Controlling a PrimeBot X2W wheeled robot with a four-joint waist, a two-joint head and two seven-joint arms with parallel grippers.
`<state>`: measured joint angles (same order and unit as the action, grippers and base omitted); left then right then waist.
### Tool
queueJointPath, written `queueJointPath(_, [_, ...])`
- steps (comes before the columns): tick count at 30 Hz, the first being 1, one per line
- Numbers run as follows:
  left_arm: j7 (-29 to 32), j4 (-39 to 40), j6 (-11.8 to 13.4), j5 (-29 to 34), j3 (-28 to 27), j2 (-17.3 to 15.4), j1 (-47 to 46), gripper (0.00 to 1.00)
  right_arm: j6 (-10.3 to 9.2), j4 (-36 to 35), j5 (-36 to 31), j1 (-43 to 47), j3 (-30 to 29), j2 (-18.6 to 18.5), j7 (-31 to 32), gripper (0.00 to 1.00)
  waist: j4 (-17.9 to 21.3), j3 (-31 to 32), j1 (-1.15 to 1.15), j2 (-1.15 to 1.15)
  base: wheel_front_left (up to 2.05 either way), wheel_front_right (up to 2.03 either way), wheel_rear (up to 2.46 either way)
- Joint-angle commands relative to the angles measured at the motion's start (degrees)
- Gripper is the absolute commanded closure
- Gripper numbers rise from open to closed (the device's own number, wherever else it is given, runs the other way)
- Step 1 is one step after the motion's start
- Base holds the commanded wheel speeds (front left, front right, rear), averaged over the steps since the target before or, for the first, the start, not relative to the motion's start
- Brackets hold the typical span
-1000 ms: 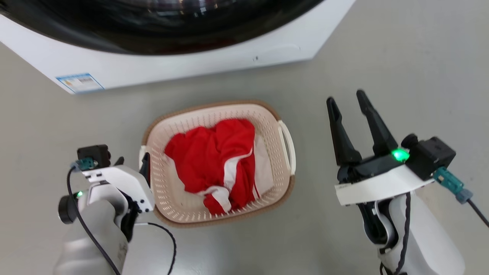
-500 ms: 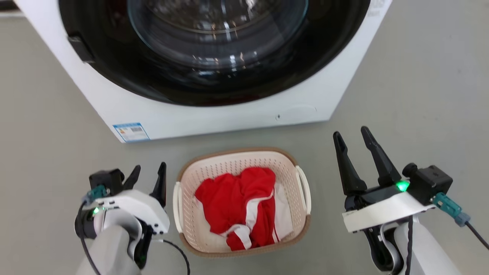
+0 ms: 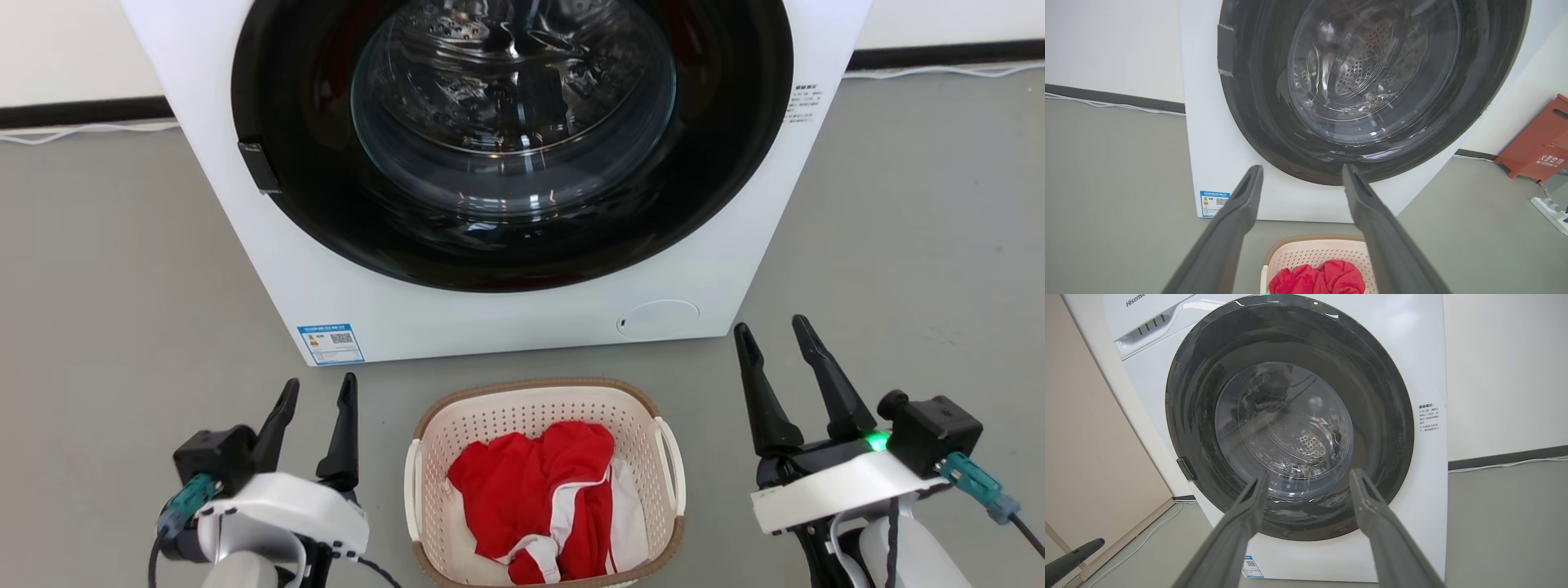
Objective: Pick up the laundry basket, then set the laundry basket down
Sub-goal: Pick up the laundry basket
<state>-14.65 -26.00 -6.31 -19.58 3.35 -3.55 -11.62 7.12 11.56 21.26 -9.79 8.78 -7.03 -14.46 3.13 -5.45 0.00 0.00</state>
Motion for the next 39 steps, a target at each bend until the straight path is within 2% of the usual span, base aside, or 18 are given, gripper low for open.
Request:
queueJointPath(1, [-0.34, 2.76, 0.54, 0.7, -2.14, -0.43, 0.08, 0.0, 0.36, -1.69, 0.15, -0.15, 0.71, -0.44, -0.54, 0.0, -0.21, 0.47, 0.0, 0.0, 0.0, 0.0, 0.0])
queueJointPath(9, [-0.34, 11.34, 1.07, 2.75, -4.13, 0.29, 5.7, 0.0, 0.36, -2.39, -0.15, 1.73, -1.02, -0.26, -0.54, 0.0, -0.26, 2.07, 0.0, 0.0, 0.0, 0.0, 0.0])
queueJointPath(16, [-0.35, 15.0, 0.93, 3.95, -4.78, 0.57, 8.85, 0.0, 0.36, -2.23, -0.46, 3.66, -2.37, 0.04, -0.54, 0.0, -0.1, 3.63, 0.0, 0.0, 0.0, 0.0, 0.0])
queueJointPath(39, [-0.35, 16.5, 1.84, 6.86, -4.25, 0.67, 9.85, 0.0, 0.36, -1.11, -1.97, 3.99, -3.04, -0.29, -0.54, 0.0, -0.45, 3.7, 0.0, 0.0, 0.0, 0.0, 0.0])
